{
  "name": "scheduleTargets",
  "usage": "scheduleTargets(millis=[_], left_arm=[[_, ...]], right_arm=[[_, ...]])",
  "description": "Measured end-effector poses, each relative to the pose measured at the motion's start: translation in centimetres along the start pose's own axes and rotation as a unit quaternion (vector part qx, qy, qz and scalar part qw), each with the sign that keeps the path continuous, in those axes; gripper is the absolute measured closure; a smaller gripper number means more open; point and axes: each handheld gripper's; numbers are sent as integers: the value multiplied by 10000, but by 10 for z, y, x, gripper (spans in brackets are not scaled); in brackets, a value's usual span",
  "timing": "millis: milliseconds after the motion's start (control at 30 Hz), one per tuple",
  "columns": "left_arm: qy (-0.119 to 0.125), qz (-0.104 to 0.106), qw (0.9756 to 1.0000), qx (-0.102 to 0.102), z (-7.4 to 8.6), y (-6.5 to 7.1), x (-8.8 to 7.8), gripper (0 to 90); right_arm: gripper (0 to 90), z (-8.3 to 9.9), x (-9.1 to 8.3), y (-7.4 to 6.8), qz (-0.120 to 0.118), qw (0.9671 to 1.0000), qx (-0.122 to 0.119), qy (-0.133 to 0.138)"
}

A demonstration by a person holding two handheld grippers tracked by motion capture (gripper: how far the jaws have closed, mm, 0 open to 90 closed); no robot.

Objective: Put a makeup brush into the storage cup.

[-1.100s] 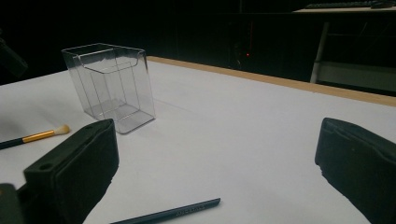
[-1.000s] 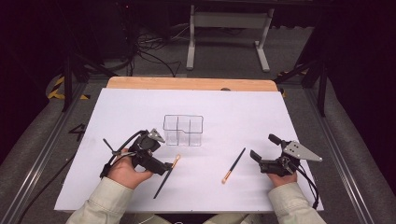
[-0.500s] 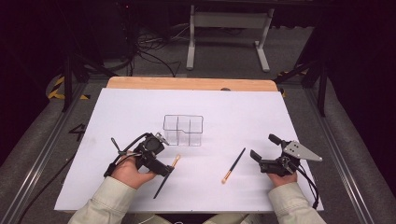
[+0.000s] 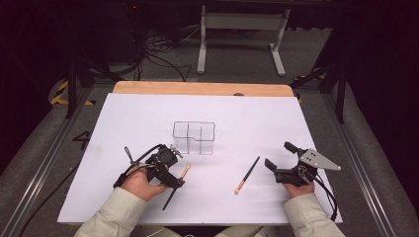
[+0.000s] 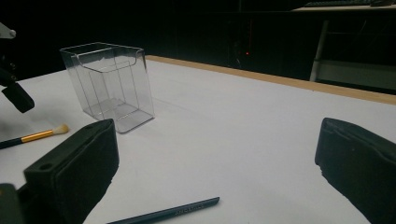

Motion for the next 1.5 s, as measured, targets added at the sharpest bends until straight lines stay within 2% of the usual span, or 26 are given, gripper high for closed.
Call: scheduleTargets(millis=[233,367,633,867,1067,1133,1267,1367,1500], left_arm=[[-183,23,9998,54,0,2,8,280],[-367,67,9992,120,-1,2,13,299],[-408,44,9991,130,-1,3,14,359],[-492,-7,9987,144,-2,3,12,515],[-622,-238,9978,72,-3,7,12,672],[-640,-273,9976,50,-3,7,12,696],[-717,-362,9968,14,-3,8,12,807],[-723,-377,9967,39,-3,9,12,818],[-810,-441,9955,207,-4,11,12,821]], right_arm=[[0,0,0,0,39,10000,-21,-20],[0,0,0,0,42,10000,-26,-20],[0,0,1,0,59,10000,-13,-31],[1,0,1,0,81,9999,-18,-62],[2,0,1,0,85,9999,-17,-66],[3,0,1,0,84,9999,-19,-70],[4,0,1,0,85,9999,-33,-84],[4,0,1,0,89,9999,-40,-91],[5,0,1,0,90,9999,-40,-94]])
Point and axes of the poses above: each handheld gripper's, and its own axes: x roughly forward along the jaws, z roughly out of its underside, y roughly to its right, and after that the axes turned 1 degree about x, right-handed
